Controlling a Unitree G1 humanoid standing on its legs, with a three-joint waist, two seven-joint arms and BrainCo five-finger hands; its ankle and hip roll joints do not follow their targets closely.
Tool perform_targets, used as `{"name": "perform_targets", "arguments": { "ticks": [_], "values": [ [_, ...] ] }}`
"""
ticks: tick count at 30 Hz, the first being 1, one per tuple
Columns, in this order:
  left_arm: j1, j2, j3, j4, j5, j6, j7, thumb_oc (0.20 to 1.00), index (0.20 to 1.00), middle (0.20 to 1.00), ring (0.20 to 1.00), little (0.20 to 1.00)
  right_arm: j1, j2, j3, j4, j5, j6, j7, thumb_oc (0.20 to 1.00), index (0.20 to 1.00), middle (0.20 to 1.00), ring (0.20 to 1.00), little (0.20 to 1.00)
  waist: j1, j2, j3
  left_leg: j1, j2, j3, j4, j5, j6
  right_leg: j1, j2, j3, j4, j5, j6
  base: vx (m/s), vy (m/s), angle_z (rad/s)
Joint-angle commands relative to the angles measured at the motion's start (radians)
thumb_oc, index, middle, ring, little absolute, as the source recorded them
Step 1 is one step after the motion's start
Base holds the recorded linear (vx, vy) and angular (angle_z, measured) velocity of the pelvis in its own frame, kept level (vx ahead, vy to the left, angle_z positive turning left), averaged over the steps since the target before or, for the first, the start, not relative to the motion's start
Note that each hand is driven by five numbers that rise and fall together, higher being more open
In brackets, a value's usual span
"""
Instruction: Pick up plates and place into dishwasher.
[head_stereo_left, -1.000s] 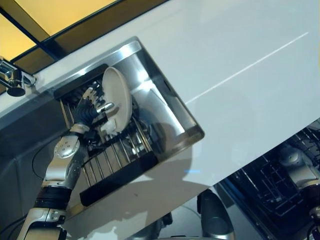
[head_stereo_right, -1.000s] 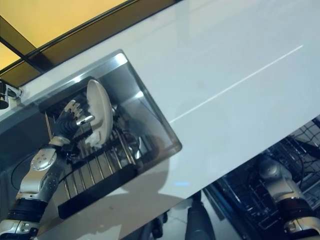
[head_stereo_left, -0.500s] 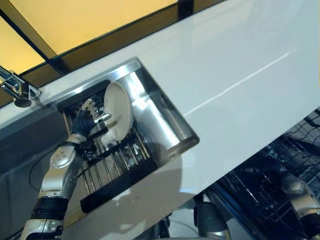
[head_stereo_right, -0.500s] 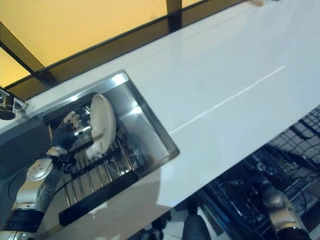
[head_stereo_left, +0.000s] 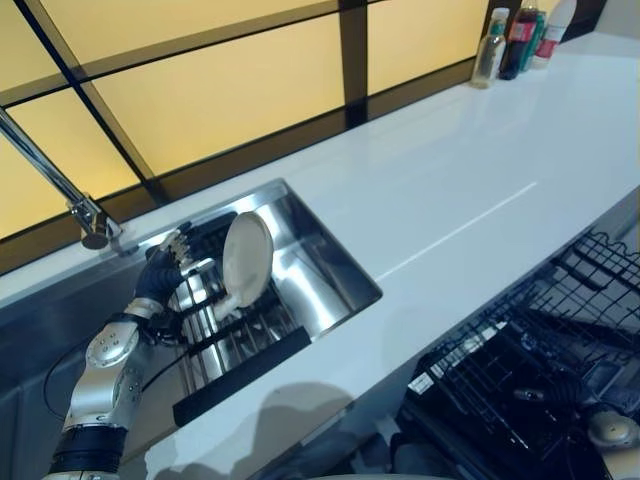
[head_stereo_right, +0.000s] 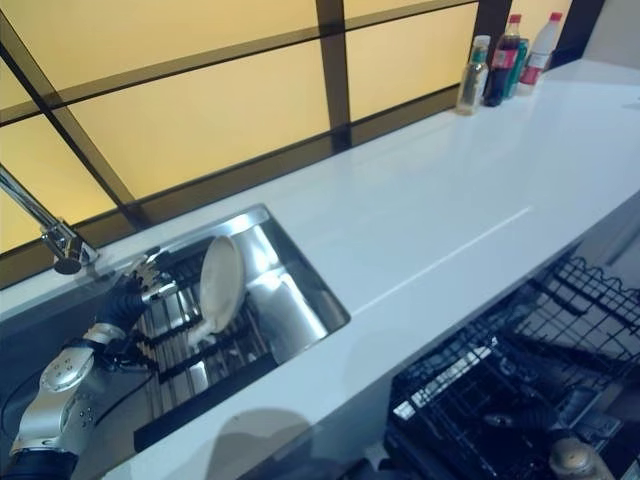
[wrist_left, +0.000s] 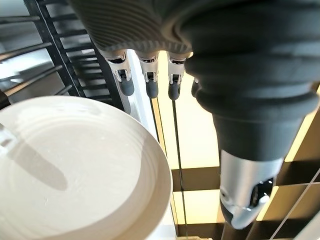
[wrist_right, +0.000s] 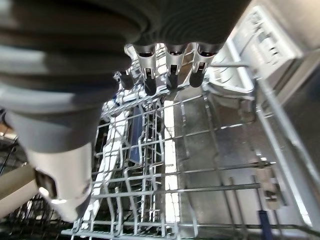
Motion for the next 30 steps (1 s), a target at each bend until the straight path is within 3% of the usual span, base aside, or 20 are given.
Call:
{"name": "perform_targets", "arguments": {
  "ticks": [1,16,20,24,30],
  "values": [
    [-0.026,0.016,0.074,-0.008,0.002,-0.024,-0.024,1.000,1.000,1.000,1.000,1.000,-0.020,-0.015,-0.026,0.024,-0.006,-0.013,-0.010,1.000,1.000,1.000,1.000,1.000,-0.017,-0.021,-0.059,-0.006,-0.019,0.025,0.138,-0.175,0.027,-0.019,-0.013,0.043,0.070,-0.062,0.089,0.00,0.000,0.00],
    [-0.069,0.065,0.065,0.043,-0.035,-0.026,-0.043,1.000,1.000,1.000,1.000,1.000,-0.011,-0.010,-0.054,0.003,0.102,-0.035,-0.096,1.000,1.000,1.000,1.000,1.000,-0.018,-0.051,-0.092,0.005,-0.026,0.029,0.143,-0.196,0.040,-0.014,-0.002,0.052,0.072,-0.042,0.098,0.00,0.000,0.00],
    [-0.057,0.068,0.069,0.047,-0.046,-0.045,-0.030,1.000,1.000,1.000,1.000,1.000,-0.001,-0.014,-0.140,-0.144,0.151,-0.066,-0.240,1.000,1.000,1.000,1.000,1.000,-0.025,-0.054,-0.096,0.000,-0.026,0.033,0.147,-0.203,0.044,-0.017,0.003,0.060,0.068,-0.041,0.098,-0.01,0.032,-0.01],
    [-0.030,0.049,0.080,0.042,-0.046,-0.066,-0.020,1.000,1.000,1.000,1.000,1.000,-0.016,-0.005,-0.236,-0.313,0.149,-0.154,-0.444,1.000,1.000,1.000,1.000,1.000,-0.034,-0.044,-0.104,-0.001,-0.031,0.036,0.142,-0.210,0.051,-0.027,0.013,0.073,0.068,-0.044,0.094,0.00,0.078,-0.07],
    [-0.021,0.029,0.071,0.044,-0.038,-0.076,-0.008,1.000,1.000,1.000,1.000,1.000,-0.096,-0.023,-0.282,-0.488,0.102,-0.252,-0.599,1.000,1.000,1.000,1.000,1.000,-0.025,-0.028,-0.125,-0.005,-0.038,0.038,0.140,-0.215,0.054,-0.026,0.019,0.078,0.053,-0.049,0.089,0.03,0.074,-0.09]
  ]
}}
